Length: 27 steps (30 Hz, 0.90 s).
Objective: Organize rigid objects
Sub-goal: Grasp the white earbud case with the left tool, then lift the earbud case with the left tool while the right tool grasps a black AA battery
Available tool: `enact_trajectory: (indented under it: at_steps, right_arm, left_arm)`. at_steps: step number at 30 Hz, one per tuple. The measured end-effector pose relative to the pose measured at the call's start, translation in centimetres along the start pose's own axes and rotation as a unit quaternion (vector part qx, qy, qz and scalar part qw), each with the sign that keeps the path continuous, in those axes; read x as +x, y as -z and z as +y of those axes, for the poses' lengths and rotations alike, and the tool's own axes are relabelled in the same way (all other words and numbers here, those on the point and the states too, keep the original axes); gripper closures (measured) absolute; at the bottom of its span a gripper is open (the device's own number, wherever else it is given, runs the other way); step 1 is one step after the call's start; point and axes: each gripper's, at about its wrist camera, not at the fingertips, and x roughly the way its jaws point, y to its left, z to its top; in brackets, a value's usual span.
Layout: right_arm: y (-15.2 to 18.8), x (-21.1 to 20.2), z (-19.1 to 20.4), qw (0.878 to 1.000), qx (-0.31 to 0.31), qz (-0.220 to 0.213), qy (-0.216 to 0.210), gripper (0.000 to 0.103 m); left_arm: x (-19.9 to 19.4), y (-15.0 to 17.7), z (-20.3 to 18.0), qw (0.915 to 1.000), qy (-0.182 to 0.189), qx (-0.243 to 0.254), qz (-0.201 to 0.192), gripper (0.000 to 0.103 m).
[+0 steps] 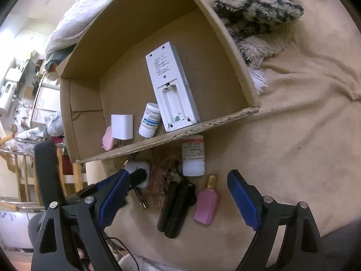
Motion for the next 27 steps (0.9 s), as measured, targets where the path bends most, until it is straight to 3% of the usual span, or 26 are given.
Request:
enact_trajectory:
  at_steps: [7,12,15,22,27]
  right_arm:
    - [0.0,0.2,0.1,1.0,-0.006,0.003,0.003,0.009]
    - [0.1,0.5,0.7,1.0,-0.016,0.005,0.014,0.01]
    - [0.2,0.5,0.7,1.0,-0.022,0.007,0.015,0.01]
    - [1.3,1.2,3.0,0.996,-0.083,0.021,0.018,0.01]
    - [2.8,3.2,7.1,0.982,-0.18,0.036,0.041,0.012]
  left_arm:
    - [0.4,0.1,-0.2,0.9998,-0.009,0.013,-0.009,0.04]
    - [1.0,-0.2,-0.9,0.9985,-0.036,0.041,-0.008,0.052]
    - [0.2,-0.2,0.2,0.9993,-0.024,0.025,-0.008,0.052]
    - [-6.4,1.8,3.8,0.9986,-0.033,0.017,-0.037,0.052]
    - [-10.5,2.6,7.2,0.9966,-0.047,-0.002,-0.068,0.052]
